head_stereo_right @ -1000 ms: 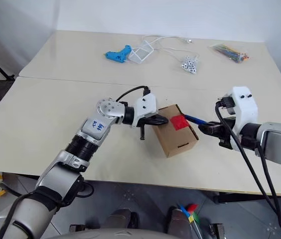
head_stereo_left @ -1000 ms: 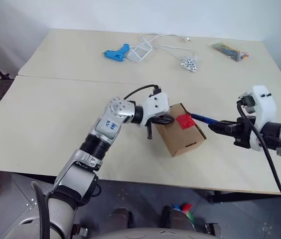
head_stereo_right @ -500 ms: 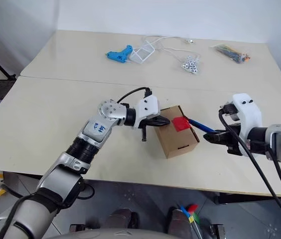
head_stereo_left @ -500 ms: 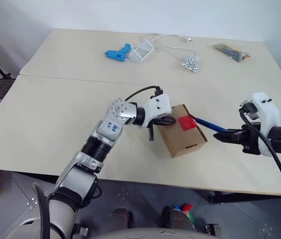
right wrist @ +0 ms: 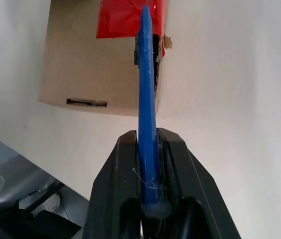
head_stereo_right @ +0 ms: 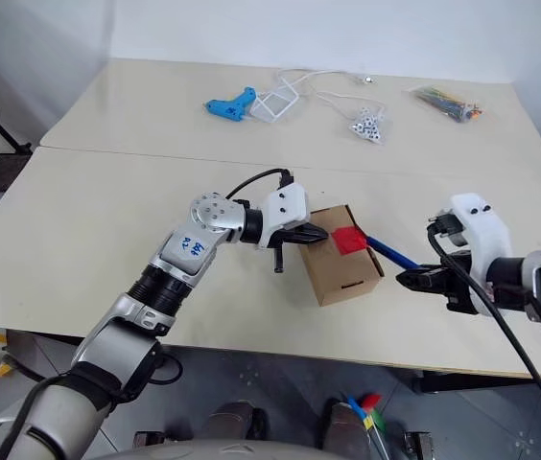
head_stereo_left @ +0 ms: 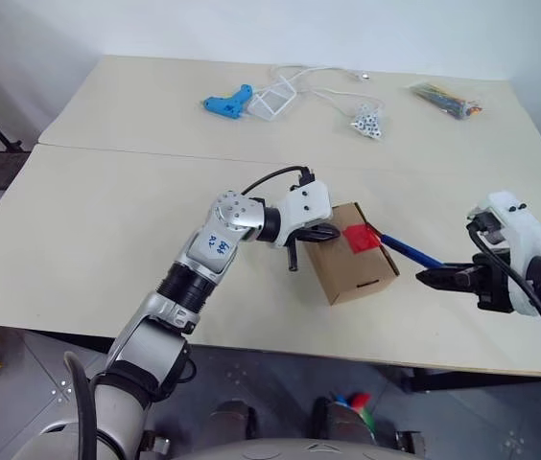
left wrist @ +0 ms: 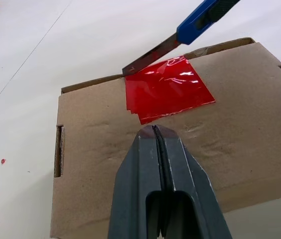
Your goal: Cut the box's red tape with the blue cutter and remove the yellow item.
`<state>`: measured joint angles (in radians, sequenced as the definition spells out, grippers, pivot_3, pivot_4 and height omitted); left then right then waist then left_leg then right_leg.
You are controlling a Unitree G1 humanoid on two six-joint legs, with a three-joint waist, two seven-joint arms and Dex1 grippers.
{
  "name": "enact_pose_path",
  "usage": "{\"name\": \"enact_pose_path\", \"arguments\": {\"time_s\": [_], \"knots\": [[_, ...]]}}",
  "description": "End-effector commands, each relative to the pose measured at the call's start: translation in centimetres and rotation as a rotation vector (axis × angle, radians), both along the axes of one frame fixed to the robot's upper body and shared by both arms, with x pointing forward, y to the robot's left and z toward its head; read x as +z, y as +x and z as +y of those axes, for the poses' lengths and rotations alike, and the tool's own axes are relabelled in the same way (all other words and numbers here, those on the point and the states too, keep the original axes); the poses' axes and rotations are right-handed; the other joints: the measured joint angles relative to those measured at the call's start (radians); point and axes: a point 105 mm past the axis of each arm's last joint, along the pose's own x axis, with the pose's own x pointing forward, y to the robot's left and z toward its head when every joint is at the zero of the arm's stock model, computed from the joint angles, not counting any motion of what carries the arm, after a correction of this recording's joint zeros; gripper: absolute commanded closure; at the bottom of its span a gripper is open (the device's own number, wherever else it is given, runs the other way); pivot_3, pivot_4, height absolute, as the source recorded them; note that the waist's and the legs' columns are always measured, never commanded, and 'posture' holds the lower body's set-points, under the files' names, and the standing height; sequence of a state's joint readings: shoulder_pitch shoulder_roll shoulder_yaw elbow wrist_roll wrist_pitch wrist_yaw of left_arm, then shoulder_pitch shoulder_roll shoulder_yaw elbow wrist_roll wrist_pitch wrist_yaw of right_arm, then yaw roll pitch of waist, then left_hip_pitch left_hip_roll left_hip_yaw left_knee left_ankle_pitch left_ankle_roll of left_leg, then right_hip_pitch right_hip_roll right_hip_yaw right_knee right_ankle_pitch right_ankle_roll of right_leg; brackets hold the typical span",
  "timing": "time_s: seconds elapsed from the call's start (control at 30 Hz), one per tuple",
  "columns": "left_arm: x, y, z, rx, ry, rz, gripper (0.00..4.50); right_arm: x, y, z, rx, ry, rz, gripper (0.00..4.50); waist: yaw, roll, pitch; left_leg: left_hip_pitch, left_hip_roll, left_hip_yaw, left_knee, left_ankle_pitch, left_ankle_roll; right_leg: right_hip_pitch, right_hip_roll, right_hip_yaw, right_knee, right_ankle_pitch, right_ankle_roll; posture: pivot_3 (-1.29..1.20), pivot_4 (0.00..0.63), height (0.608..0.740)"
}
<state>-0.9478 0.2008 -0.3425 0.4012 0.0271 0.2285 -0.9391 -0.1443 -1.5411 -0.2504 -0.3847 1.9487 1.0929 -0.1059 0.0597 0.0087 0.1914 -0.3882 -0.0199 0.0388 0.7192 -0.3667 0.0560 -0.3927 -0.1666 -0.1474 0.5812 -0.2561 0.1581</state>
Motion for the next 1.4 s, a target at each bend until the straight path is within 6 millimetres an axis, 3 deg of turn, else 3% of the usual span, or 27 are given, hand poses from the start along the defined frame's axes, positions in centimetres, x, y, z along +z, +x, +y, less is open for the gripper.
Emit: {"name": "enact_pose_path", "arguments": {"time_s": [0.03, 1.07, 1.4], "knots": [[-1.8, -0.3, -0.1, 0.002, 0.049, 0.038, 4.50, -0.1, -0.9, 0.7, 0.052, -0.006, 0.034, 4.32, 0.000, 0.000, 0.000, 0.000, 0.000, 0.000, 0.000, 0.000, 0.000, 0.000, 0.000, 0.000, 0.000, 0.000, 0.000, 0.00, 0.150, 0.740], [-1.8, -0.6, -0.4, 0.009, 0.036, 0.041, 4.50, 0.6, 1.2, -0.2, -0.001, -0.022, 0.049, 4.32, -0.004, 0.000, 0.000, 0.000, 0.000, 0.000, 0.001, 0.000, 0.000, 0.000, -0.001, 0.000, 0.000, 0.000, -0.001, 0.00, 0.150, 0.740], [-2.1, -0.9, -0.7, 0.017, 0.020, 0.057, 4.50, 0.7, 0.4, -0.5, 0.054, -0.051, 0.165, 4.32, -0.001, 0.001, 0.000, -0.001, 0.000, -0.001, 0.001, 0.000, 0.000, 0.000, -0.001, 0.000, -0.001, 0.000, -0.001, 0.00, 0.150, 0.740]]}}
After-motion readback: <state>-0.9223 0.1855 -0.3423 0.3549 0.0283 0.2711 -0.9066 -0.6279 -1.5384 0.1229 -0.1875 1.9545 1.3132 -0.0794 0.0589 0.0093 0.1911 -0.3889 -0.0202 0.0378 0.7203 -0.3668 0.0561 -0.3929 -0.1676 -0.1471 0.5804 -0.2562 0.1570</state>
